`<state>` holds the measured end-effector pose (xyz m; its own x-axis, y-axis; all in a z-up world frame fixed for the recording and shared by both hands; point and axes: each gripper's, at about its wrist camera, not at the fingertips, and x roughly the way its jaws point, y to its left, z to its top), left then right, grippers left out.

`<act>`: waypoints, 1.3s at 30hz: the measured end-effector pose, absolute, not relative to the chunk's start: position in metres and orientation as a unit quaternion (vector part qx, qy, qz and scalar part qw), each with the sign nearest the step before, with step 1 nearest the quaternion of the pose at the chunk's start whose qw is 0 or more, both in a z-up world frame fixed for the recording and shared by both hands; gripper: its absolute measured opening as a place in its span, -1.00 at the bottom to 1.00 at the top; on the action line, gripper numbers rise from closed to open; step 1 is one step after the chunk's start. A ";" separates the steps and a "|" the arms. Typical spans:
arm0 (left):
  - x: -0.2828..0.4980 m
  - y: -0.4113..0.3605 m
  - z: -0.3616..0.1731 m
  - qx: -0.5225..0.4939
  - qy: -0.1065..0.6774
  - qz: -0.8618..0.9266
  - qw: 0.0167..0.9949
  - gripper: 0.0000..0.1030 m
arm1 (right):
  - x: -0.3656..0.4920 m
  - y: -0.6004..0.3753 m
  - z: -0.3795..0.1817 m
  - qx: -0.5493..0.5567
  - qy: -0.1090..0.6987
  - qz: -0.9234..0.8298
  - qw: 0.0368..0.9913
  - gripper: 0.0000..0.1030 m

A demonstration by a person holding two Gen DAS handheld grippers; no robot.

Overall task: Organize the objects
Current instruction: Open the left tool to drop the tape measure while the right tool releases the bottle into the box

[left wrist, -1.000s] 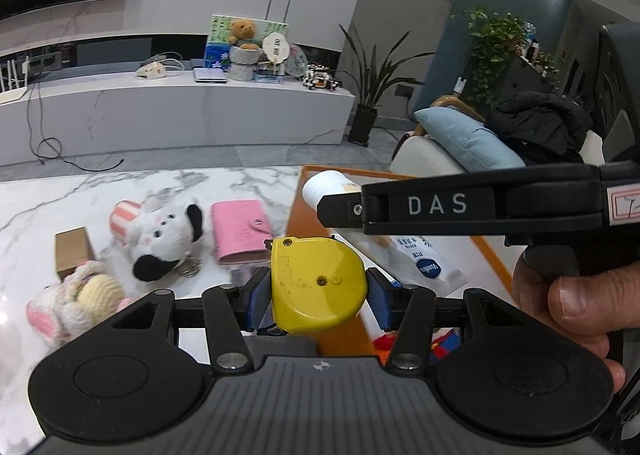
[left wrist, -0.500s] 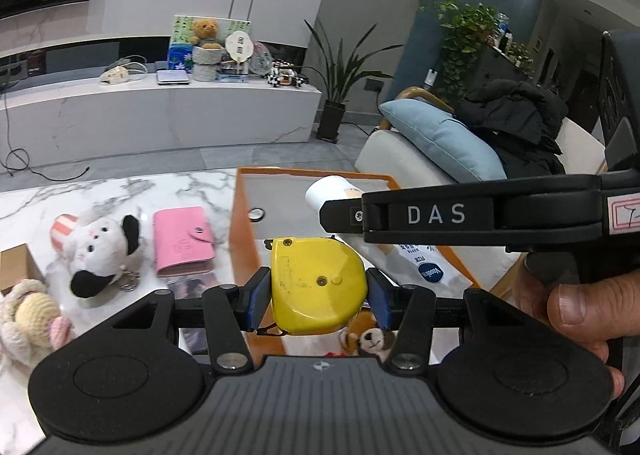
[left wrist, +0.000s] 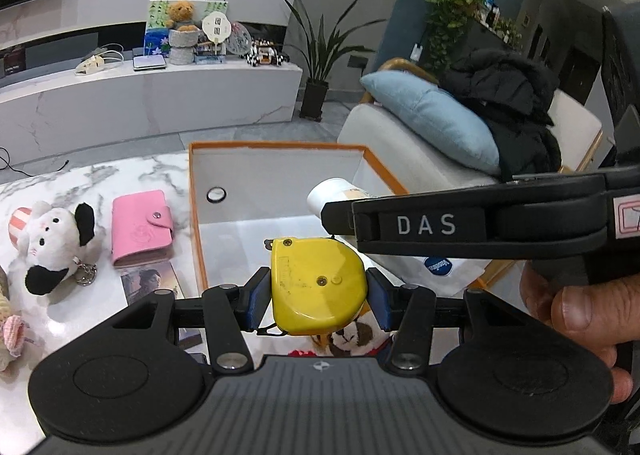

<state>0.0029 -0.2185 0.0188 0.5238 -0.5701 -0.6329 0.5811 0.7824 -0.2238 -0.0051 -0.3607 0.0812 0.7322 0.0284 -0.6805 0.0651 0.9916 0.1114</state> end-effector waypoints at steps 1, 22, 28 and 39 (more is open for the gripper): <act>0.003 -0.220 0.017 0.013 0.362 -0.329 0.872 0.14 | -0.004 -0.361 0.079 0.060 0.369 -0.012 0.927 -0.08; 0.001 -0.245 -0.009 0.102 0.391 -0.315 0.859 0.14 | 0.017 -0.356 0.038 0.017 0.432 -0.010 0.902 -0.08; -0.004 -0.253 -0.013 0.136 0.386 -0.321 0.854 0.14 | 0.018 -0.359 0.034 0.010 0.443 -0.015 0.896 -0.07; -0.003 -0.256 -0.015 0.138 0.382 -0.327 0.853 0.19 | 0.018 -0.367 0.030 0.003 0.453 -0.026 0.891 -0.07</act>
<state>-0.0026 -0.2564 -0.0149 0.4938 -0.4521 -0.7428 0.6632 0.7483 -0.0146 0.0180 -0.3674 0.0299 0.5888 -0.0428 -0.8071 0.0490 0.9987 -0.0172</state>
